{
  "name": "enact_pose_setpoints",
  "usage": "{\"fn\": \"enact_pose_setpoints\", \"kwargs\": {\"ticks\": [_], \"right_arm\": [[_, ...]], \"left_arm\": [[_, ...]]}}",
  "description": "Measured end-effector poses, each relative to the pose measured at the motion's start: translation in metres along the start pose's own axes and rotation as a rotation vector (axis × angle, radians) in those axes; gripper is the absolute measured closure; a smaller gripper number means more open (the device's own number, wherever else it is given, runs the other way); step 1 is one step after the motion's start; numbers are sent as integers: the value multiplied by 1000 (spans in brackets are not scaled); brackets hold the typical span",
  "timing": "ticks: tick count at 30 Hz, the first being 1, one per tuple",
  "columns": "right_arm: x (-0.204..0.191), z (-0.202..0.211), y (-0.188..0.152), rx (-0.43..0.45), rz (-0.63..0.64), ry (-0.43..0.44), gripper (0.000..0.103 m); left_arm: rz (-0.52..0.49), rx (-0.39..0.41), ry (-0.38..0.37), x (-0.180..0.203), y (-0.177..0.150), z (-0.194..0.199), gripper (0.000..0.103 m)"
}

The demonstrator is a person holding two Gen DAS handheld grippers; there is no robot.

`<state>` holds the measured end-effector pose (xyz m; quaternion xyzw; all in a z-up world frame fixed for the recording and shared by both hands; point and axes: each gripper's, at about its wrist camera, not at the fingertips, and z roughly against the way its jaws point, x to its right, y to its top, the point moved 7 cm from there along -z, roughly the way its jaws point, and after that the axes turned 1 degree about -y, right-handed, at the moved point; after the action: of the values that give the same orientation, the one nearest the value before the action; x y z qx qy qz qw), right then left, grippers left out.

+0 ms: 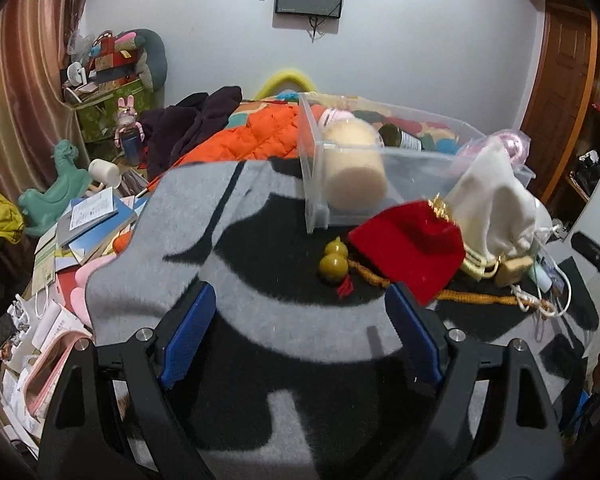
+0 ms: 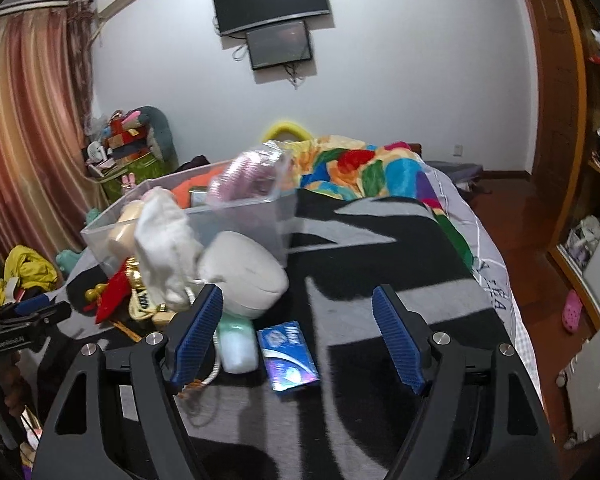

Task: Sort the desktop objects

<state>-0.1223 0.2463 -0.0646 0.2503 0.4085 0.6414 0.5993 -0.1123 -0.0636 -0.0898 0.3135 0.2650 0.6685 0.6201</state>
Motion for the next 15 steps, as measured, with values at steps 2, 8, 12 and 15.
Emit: {"fn": "enact_pose_setpoints", "kwargs": {"ticks": [2,8,12,15], "right_arm": [[3,-2,-1,-15,-7,11,29],[-3,-4,-1,-14,8,43,29],[-7,-8,-1,-16,17,40,29],[-9,-10,0,-14,33,30,29]], "left_arm": [[15,14,-14,-1,9,1,30],[-51,12,-26,12,25,-10,47],[-77,-38,-18,14,18,-31,57],[-76,-72,-23,13,11,-40,62]]}}
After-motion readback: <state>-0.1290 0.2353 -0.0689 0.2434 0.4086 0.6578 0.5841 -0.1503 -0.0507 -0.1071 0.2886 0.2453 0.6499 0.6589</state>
